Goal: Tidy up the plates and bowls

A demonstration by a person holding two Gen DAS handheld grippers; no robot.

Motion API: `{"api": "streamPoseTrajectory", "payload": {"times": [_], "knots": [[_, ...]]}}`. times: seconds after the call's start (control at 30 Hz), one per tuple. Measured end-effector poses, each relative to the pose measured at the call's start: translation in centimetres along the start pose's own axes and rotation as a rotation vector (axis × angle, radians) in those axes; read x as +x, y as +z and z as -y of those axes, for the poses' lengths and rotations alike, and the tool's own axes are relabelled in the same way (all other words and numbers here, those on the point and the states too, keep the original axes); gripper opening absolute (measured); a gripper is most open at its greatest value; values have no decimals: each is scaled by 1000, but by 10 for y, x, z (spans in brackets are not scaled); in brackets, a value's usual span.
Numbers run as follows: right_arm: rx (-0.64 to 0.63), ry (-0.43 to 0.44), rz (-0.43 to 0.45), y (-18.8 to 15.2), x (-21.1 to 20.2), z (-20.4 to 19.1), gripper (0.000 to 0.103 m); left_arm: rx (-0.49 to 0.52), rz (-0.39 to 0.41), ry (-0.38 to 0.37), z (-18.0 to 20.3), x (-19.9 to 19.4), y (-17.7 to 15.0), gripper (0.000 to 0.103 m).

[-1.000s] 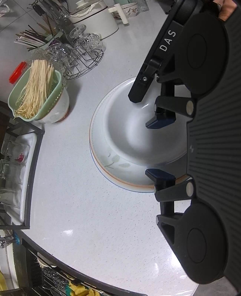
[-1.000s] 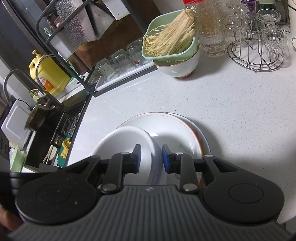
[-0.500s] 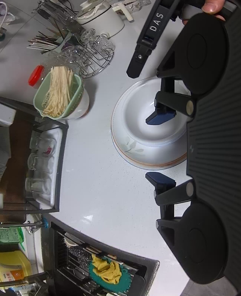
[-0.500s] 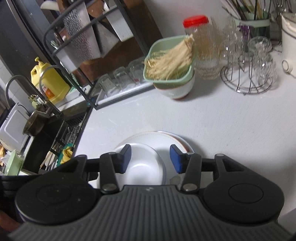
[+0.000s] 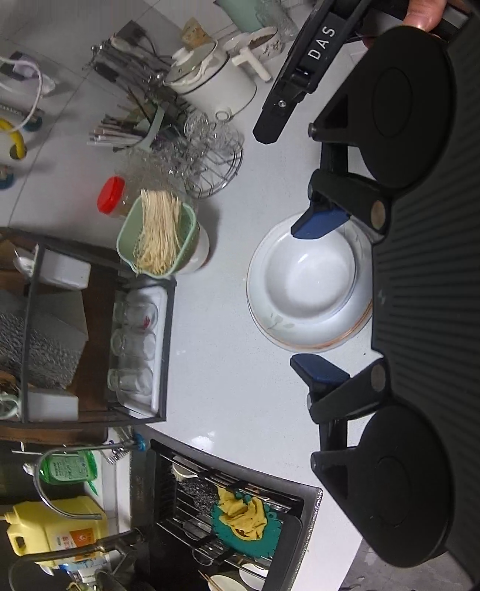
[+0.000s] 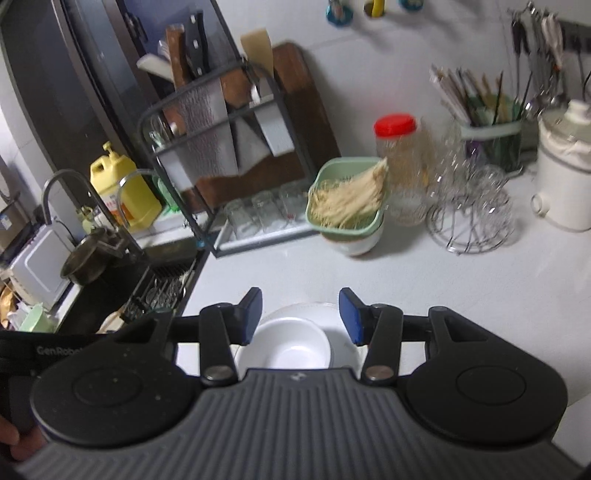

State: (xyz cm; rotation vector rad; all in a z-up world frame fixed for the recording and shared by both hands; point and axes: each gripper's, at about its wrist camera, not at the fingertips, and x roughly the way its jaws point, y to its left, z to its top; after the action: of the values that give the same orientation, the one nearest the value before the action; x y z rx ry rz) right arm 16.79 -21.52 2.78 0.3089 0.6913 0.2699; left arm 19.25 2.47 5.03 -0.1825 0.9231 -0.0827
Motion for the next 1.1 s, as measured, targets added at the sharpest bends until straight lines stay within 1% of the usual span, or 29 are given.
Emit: {"api": "streamPoseTrajectory", "payload": {"times": [0.1,0.13,0.17,0.2,0.23,0.27,0.3,0.33,0.43,0.53,0.67,0.8,0.87,0.93,1.1], "knots": [[-13,-17,36,2,-21,0,49,23,21,-3,10,-18,-6,81],[-16,-22,51,2,-29,0,49,19,26,-14,12,-24,-9,86],[-18,-28,66,1,-35,1,50,14,34,-30,13,-30,-12,87],[-20,-32,77,1,-42,2,55,17,44,-41,15,-35,-15,88],[-21,-36,88,0,-48,3,63,23,50,-45,17,-38,-18,90],[-27,-38,98,-1,-53,4,69,27,47,-40,19,-41,-22,92],[-34,-39,109,-2,-58,5,80,29,44,-31,20,-43,-26,92],[-40,-42,121,-4,-63,7,86,32,43,-24,21,-46,-29,92],[-64,-59,142,-11,-76,11,93,40,68,-10,23,-55,-42,97],[-77,-57,146,-20,-87,15,93,37,81,11,27,-63,-52,99],[-54,-54,134,-28,-102,23,93,41,97,55,37,-68,-56,99],[-62,-64,139,-37,-113,29,93,49,115,49,46,-71,-65,100],[-70,-77,146,-43,-116,30,93,71,118,44,52,-72,-73,100],[-64,-85,152,-47,-119,31,93,96,134,57,56,-76,-80,100],[-53,-81,160,-54,-130,29,93,98,167,51,64,-90,-97,100]]}}
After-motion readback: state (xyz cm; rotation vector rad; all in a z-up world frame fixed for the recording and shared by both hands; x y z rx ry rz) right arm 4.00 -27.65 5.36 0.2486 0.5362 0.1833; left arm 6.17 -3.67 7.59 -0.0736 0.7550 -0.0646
